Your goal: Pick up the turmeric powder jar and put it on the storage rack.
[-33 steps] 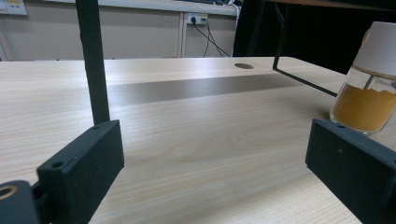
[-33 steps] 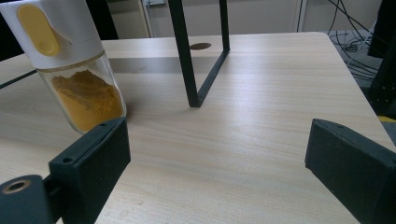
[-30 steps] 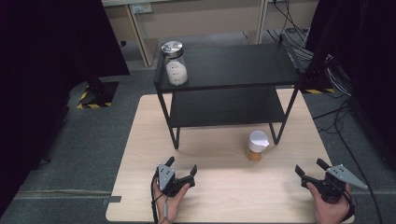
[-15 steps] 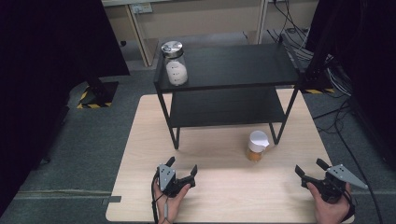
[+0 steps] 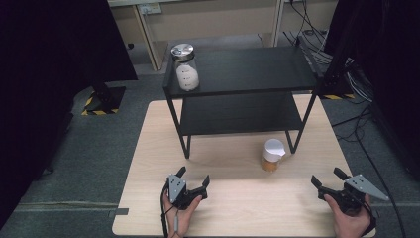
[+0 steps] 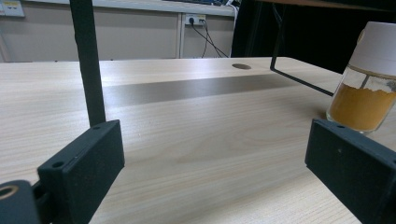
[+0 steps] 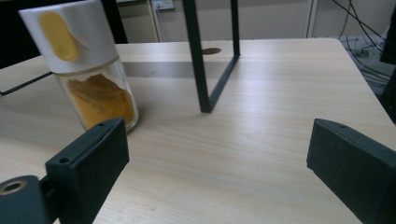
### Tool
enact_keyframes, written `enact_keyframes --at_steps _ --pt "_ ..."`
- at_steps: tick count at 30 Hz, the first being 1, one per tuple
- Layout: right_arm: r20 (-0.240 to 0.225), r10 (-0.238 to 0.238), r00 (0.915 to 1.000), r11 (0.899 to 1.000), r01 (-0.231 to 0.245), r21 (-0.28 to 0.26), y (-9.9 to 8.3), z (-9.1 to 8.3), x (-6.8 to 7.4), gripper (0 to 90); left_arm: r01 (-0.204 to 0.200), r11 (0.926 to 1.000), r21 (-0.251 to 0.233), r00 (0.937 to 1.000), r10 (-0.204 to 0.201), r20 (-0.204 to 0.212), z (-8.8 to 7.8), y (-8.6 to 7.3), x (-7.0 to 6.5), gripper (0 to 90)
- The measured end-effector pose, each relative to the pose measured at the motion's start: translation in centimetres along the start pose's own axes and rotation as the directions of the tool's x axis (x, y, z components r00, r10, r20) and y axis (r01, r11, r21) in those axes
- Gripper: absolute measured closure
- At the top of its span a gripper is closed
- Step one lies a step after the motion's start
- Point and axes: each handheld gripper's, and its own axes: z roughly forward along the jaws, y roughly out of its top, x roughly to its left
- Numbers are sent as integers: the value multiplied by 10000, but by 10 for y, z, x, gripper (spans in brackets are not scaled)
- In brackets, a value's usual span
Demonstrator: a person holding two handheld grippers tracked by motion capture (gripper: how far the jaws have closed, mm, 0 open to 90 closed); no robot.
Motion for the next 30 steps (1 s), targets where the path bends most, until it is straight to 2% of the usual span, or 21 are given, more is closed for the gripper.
enact_keyframes --at_steps 5,11,17,22,30 --pt "-428 -372 9984 9988 358 -321 4 5 14 53 -36 10000 -3 10000 36 11 0 0 0 43" --pt "-982 -580 9935 9983 566 -166 8 22 32 49 -132 9999 -6 9999 132 40 0 0 -1 44" --pt "-1191 -652 9907 9979 642 -121 15 41 46 47 -157 9999 -16 9999 158 70 0 0 0 44" --pt "-1357 -888 9868 9960 887 -71 21 59 58 47 -126 9999 -6 9999 126 104 0 0 0 44" --pt "-1387 -959 9857 9953 969 8 28 84 70 71 -100 10000 -2 9999 100 129 0 0 1 44"
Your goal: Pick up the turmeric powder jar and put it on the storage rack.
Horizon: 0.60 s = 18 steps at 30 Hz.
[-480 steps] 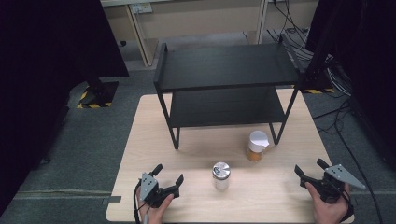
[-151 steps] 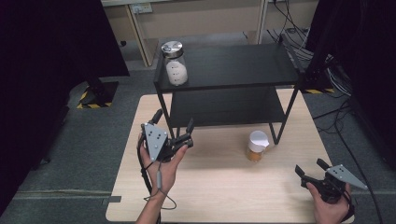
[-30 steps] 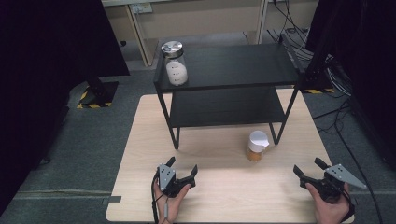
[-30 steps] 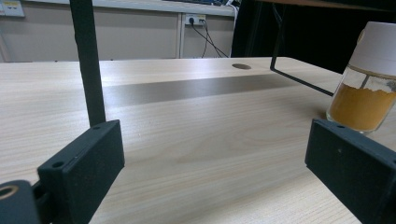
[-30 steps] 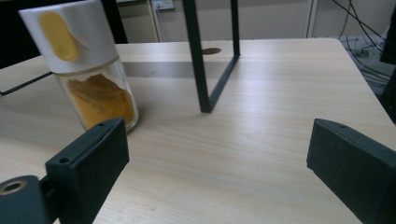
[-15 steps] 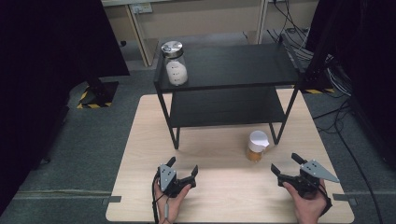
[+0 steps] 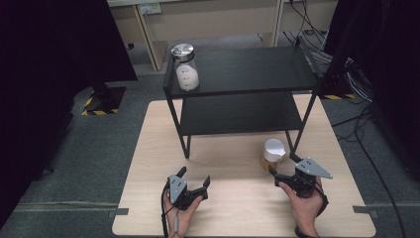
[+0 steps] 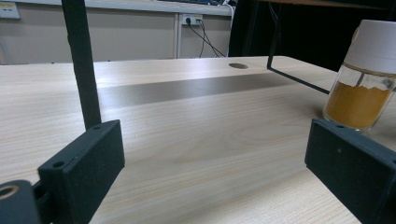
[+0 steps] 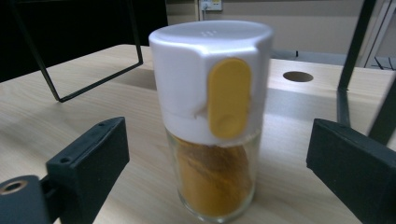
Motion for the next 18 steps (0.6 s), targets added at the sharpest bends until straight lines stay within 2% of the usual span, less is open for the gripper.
enact_keyframes --at_steps 8,18 --pt "61 -69 10000 9999 69 107 4 19 4 145 18 10000 1 10000 -18 18 0 0 0 44" --pt "211 -266 9994 9996 264 91 2 29 7 248 53 10000 16 10000 -54 59 0 0 1 44"
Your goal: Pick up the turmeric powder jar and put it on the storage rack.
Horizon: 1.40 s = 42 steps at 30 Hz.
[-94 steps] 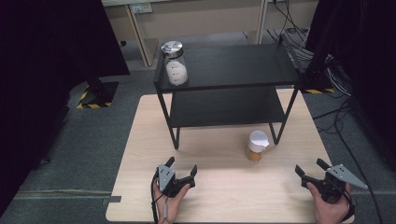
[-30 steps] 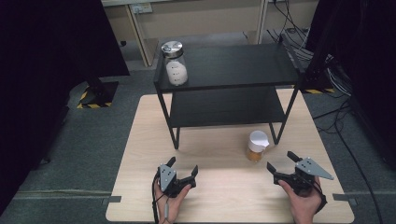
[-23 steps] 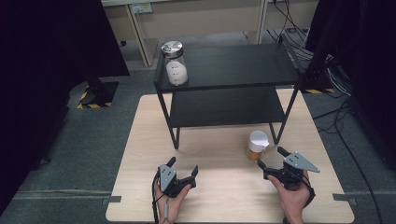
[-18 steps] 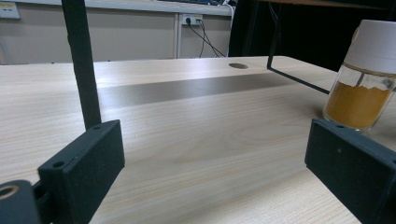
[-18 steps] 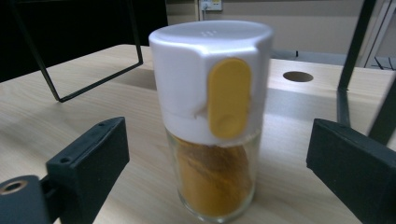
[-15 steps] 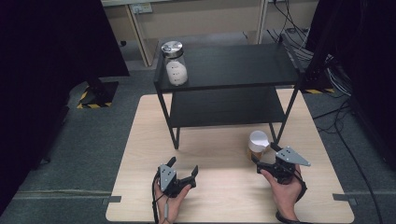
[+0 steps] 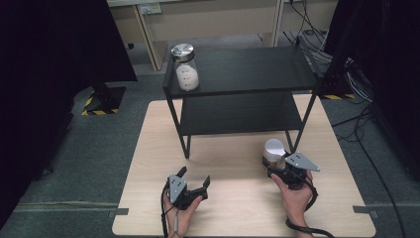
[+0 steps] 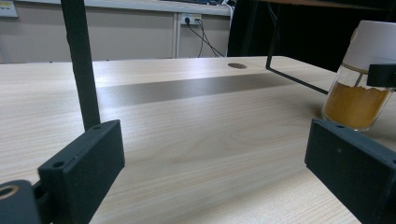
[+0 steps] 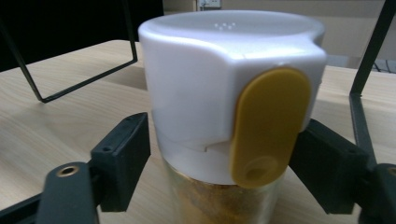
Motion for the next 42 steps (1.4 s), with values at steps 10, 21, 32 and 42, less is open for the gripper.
enact_keyframes --at_steps 10,21,32,42 --pt "243 -317 9992 9995 318 -27 -2 3 5 302 -53 10000 13 10000 52 49 0 0 1 45" --pt "322 -311 9990 9994 306 157 4 1 7 305 -124 9999 8 9999 124 108 0 0 0 46" --pt "194 -236 9995 9992 242 -333 6 -23 10 306 -109 9999 22 9999 109 99 0 0 0 47" --pt "242 -444 9987 9944 465 -949 16 -59 11 306 -126 9999 30 9999 126 91 0 0 0 46"
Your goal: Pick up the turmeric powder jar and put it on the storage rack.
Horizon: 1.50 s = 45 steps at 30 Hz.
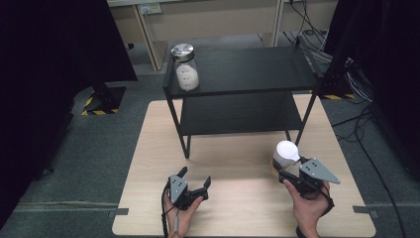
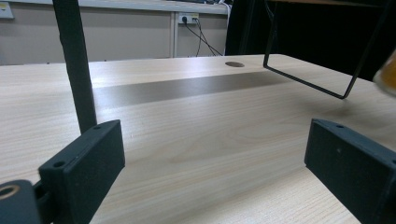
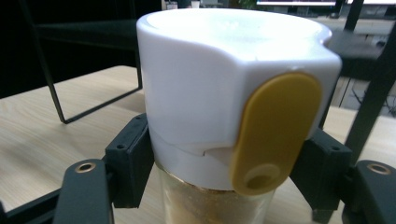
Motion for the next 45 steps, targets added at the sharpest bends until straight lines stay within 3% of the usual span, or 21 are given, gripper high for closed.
enact_keyframes --at_steps 13,45 --pt "-26 -189 9998 9969 187 -765 27 -23 -3 306 41 10000 -16 10000 -41 -10 0 0 0 46" --pt "202 -619 9979 9883 641 -1383 99 -26 -8 306 -77 10000 11 10000 77 -45 0 0 -2 47"
